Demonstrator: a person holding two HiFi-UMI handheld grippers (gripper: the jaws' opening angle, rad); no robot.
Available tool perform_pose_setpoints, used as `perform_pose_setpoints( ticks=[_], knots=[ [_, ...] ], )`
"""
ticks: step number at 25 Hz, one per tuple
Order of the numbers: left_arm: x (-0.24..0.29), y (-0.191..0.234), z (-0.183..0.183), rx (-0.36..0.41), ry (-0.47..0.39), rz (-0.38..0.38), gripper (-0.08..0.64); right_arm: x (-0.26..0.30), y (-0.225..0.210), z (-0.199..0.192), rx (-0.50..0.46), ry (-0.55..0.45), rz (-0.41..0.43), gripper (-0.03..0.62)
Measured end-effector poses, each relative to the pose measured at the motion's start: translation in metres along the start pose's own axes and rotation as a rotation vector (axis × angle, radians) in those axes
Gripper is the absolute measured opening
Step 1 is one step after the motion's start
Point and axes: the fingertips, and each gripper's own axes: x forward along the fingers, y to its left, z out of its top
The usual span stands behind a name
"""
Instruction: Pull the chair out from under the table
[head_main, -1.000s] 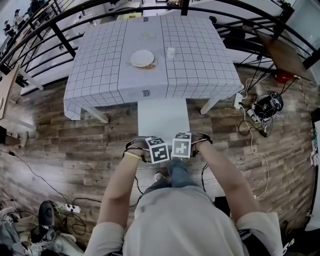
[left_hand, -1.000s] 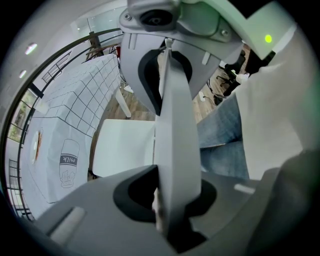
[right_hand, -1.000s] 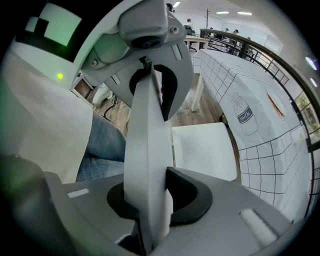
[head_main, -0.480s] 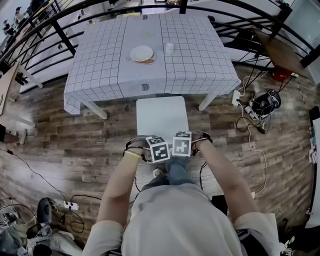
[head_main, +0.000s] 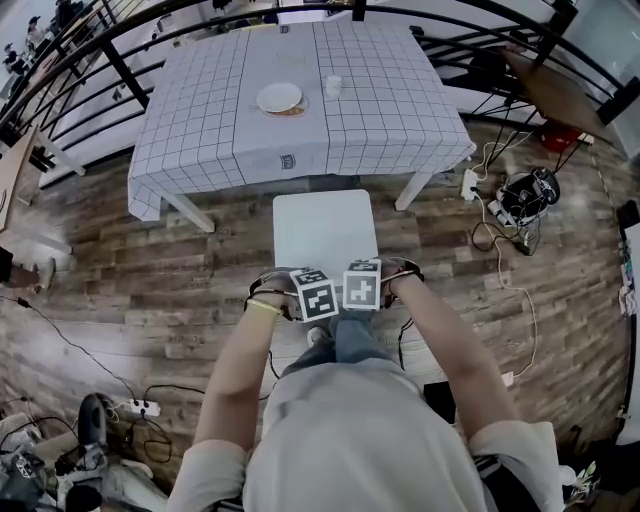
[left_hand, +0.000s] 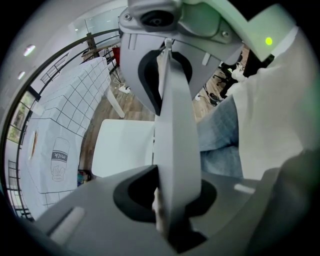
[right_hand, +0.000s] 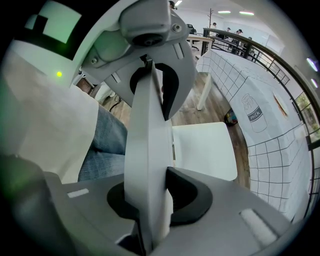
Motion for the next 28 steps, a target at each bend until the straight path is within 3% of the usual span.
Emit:
perform_pose_setpoints(
  ticks=[18, 28],
  knots=[
    [0.003, -0.051, 0.003, 0.0, -0.005, -0.004, 0.081, 0.005, 0.05, -0.004, -0.011, 0.002, 0.004, 0.083],
    [0.003, -0.055, 0.001, -0.003, -0.006, -0.01, 0.084, 0.006, 0.054, -0.003, -0.005, -0.012, 0.005, 0.084]
  ],
)
